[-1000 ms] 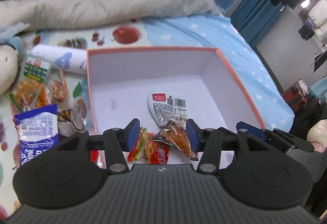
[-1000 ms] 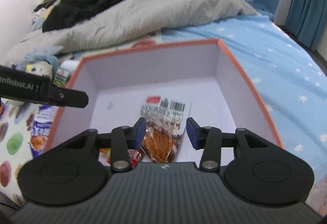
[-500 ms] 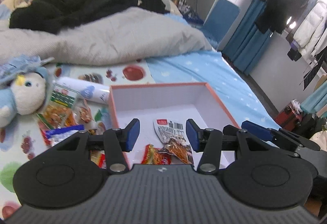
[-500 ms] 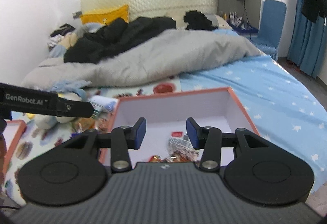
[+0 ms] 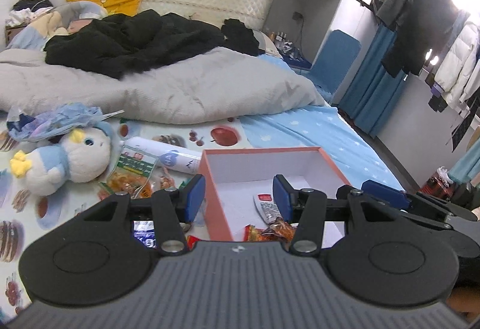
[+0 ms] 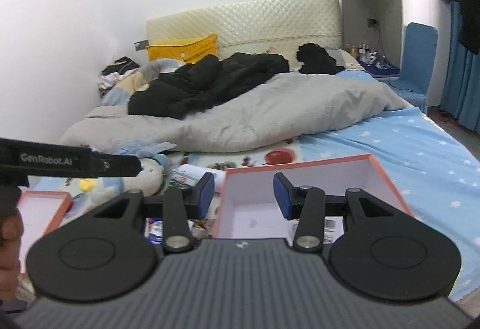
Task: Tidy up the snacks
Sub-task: 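Withdraw both tools from the box back toward the snack pile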
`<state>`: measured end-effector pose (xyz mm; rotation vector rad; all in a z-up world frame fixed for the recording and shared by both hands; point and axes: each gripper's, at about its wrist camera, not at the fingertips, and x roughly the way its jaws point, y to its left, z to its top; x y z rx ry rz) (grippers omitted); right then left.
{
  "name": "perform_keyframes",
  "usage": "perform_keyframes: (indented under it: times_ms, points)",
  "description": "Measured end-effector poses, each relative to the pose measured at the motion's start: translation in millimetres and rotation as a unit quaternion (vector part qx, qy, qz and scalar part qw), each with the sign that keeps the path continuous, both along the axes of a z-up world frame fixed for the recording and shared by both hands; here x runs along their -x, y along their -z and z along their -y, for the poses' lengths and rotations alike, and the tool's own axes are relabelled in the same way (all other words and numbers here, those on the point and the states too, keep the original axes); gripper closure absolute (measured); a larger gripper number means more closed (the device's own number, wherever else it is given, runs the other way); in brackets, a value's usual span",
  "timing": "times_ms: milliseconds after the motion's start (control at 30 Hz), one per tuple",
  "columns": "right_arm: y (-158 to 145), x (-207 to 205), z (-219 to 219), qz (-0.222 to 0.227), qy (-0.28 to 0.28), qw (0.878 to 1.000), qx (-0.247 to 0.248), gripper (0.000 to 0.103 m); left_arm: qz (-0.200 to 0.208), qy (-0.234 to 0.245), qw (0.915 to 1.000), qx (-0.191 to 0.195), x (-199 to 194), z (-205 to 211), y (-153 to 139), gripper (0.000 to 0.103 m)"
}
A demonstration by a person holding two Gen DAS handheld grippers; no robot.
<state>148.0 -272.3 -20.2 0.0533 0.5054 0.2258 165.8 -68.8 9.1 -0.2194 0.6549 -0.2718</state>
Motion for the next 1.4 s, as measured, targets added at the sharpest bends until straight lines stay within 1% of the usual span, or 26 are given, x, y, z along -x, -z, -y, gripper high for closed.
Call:
perform_keyframes:
  times_ms: [167,367,500,667,733,900,967,1067,1267,1400]
  points:
    - [6.0,9.7,-17.8,-0.004,-0.015,1.0,0.007,0.057,-0.003,-0.014,0.9999,0.001,16.6,-19.2,7.5,0.047]
    - [20.1,22.7,-35.3,-0.013,-0.035,0.999,0.007,0.057,-0.006,-0.036,0.9993,-0.002,34.8,-35.6,21.5,0.047]
    - [30.2,32.6,-45.7,-0.023,-0.054,0.998,0.009,0.057,-0.015,-0.045,0.9988,0.007,45.7,-41.1,35.0,0.047]
    - [42.2,47.3,-54.9,-0.027,-0.065,0.998,0.004,0.057,-0.023,-0.055,0.9982,0.008,58.5,-46.6,49.8,0.047]
    - [46.5,52.2,-56.4,-0.028,-0.067,0.997,0.0,0.057,-0.024,-0.058,0.998,0.003,62.8,-48.8,54.8,0.047]
    - [60.4,60.7,-60.3,-0.036,-0.068,0.997,-0.007,0.057,-0.044,-0.062,0.9971,0.0,68.7,-57.6,69.9,0.047]
    - [68.1,62.9,-63.3,-0.046,-0.07,0.996,-0.006,0.057,-0.051,-0.065,0.9965,-0.01,71.1,-60.1,76.1,0.047]
    - [78.1,65.7,-69.3,-0.062,-0.078,0.995,0.001,0.057,-0.06,-0.067,0.9958,-0.01,71.8,-66.3,83.8,0.047]
    - [88.7,66.7,-83.5,-0.077,-0.095,0.992,0.022,0.057,-0.072,-0.075,0.9945,-0.005,64.8,-75.9,93.9,0.037]
    - [93.6,62.8,-89.1,-0.082,-0.096,0.991,0.04,0.057,-0.083,-0.08,0.9933,0.002,54.8,-81.3,100.6,0.034]
